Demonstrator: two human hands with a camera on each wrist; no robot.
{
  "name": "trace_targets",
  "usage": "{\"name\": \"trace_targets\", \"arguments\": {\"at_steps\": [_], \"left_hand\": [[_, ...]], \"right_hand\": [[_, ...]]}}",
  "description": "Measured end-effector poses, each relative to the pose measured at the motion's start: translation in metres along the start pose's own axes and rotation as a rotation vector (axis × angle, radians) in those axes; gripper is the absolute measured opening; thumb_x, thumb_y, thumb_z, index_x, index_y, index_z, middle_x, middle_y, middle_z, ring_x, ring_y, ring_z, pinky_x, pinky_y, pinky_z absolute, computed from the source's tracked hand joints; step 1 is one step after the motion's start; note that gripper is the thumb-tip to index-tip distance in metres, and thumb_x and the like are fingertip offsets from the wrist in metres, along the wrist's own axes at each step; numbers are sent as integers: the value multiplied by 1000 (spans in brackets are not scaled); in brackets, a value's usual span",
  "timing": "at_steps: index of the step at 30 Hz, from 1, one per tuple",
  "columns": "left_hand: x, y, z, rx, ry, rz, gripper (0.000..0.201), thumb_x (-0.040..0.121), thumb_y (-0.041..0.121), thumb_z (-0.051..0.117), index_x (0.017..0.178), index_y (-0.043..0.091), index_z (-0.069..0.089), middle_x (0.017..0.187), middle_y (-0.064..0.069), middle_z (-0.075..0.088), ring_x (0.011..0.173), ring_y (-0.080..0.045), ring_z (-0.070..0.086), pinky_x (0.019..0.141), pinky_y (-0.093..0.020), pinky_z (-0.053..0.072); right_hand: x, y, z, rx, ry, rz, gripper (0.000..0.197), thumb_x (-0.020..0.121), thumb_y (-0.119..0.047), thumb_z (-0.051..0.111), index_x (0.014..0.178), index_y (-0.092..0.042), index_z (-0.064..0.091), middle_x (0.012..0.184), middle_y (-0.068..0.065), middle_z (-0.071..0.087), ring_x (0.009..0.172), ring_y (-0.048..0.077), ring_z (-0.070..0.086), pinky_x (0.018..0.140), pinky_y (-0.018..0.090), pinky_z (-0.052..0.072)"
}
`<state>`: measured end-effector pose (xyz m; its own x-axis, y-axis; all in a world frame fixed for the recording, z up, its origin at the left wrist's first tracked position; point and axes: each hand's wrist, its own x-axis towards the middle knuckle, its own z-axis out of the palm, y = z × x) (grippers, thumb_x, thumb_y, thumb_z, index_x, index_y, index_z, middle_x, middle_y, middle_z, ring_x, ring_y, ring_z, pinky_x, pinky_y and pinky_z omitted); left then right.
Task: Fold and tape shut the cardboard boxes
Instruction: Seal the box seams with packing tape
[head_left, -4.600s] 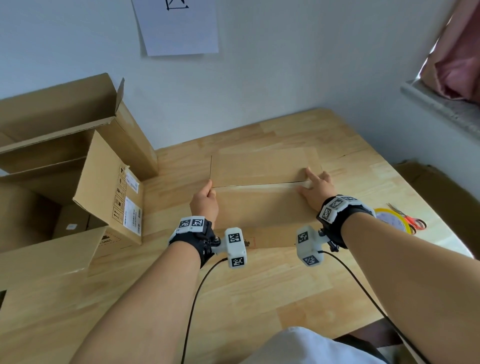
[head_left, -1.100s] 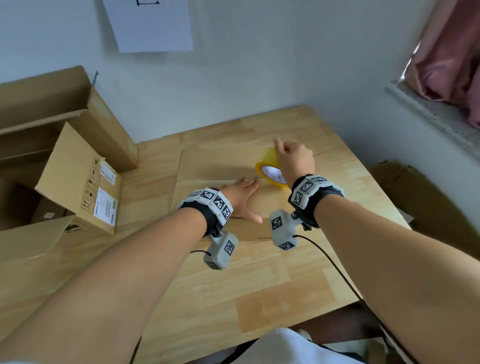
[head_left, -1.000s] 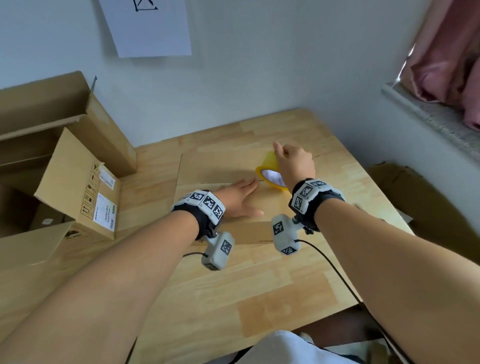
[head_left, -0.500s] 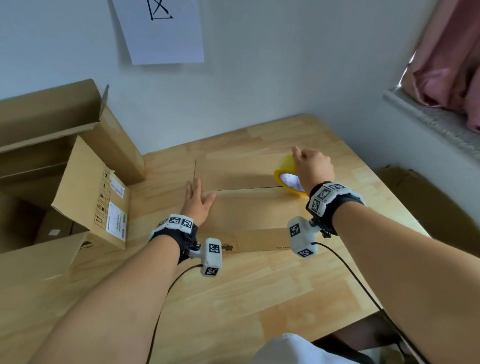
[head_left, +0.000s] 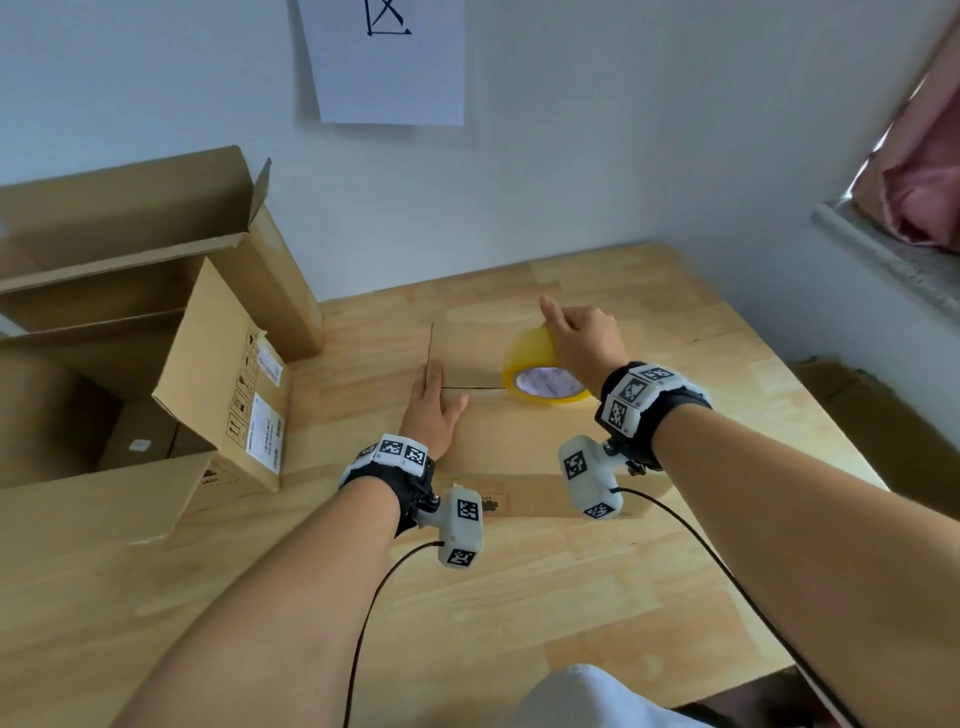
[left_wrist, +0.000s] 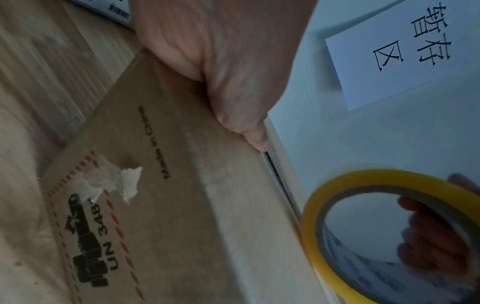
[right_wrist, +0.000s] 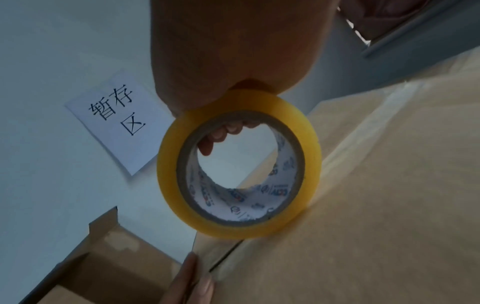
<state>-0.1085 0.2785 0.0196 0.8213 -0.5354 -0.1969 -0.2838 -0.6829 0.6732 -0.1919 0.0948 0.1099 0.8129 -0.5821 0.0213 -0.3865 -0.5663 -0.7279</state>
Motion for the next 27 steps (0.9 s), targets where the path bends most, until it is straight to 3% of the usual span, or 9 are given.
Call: {"name": "trace_targets", "arguments": {"at_steps": [8, 12, 14, 16, 18, 20, 24, 27], "left_hand": [[5, 0, 1, -42, -3, 12, 68, 100, 33, 43, 152, 12, 6, 160, -10, 0, 147, -20, 4, 113, -22, 5], [5, 4, -6, -17, -110, -27, 69, 100, 34, 42, 152, 12, 2, 159, -9, -3, 147, -20, 2, 115, -26, 6], [8, 13, -17, 53, -128, -43, 64, 101, 30, 41, 152, 9, 9, 159, -11, 4, 147, -23, 9, 116, -29, 11], [11, 28, -32, 88, -35, -29, 51, 102, 21, 38, 148, 6, 25, 156, -11, 21, 143, -25, 23, 113, -30, 21], [13, 48, -43, -30, 23, -8, 40, 101, 14, 37, 141, 7, 41, 143, -8, 46, 131, -24, 44, 105, -28, 33], [13, 66, -45, -280, -67, -60, 34, 100, 9, 38, 132, 7, 51, 123, -6, 60, 110, -20, 58, 100, -30, 42], [7, 92, -37, -571, -242, -277, 20, 97, -1, 41, 90, 3, 58, 88, -10, 61, 78, -17, 59, 72, -24, 53], [5, 101, -39, -595, -242, -292, 26, 97, -4, 39, 81, 4, 58, 79, -9, 61, 73, -16, 58, 64, -21, 53]], "right_hand": [[4, 4, 11, 10, -16, 34, 56, 100, -37, 38, 51, -14, 23, 47, 0, 24, 44, 15, 23, 46, 29, 18], [4, 6, 11, -17, -22, 44, 55, 100, -39, 36, 53, -13, 24, 49, 1, 26, 46, 17, 25, 46, 31, 19], [3, 6, 10, -18, -26, 40, 55, 100, -38, 36, 53, -13, 24, 49, 2, 27, 46, 17, 26, 46, 31, 19], [1, 5, 8, -22, -30, 43, 54, 101, -38, 35, 54, -13, 24, 50, 2, 28, 47, 17, 26, 46, 30, 19], [1, 5, 9, -30, -34, 45, 54, 101, -38, 35, 54, -13, 25, 50, 2, 28, 47, 17, 27, 46, 31, 19], [0, 4, 9, -44, -39, 38, 54, 101, -39, 34, 54, -13, 24, 51, 2, 28, 48, 18, 27, 46, 31, 19], [1, -2, 7, -87, -82, 36, 55, 101, -38, 32, 54, -12, 28, 51, 4, 33, 49, 18, 32, 46, 31, 21], [1, -2, 7, -105, -87, 28, 55, 102, -38, 31, 54, -11, 30, 53, 5, 35, 51, 20, 34, 46, 30, 23]]}}
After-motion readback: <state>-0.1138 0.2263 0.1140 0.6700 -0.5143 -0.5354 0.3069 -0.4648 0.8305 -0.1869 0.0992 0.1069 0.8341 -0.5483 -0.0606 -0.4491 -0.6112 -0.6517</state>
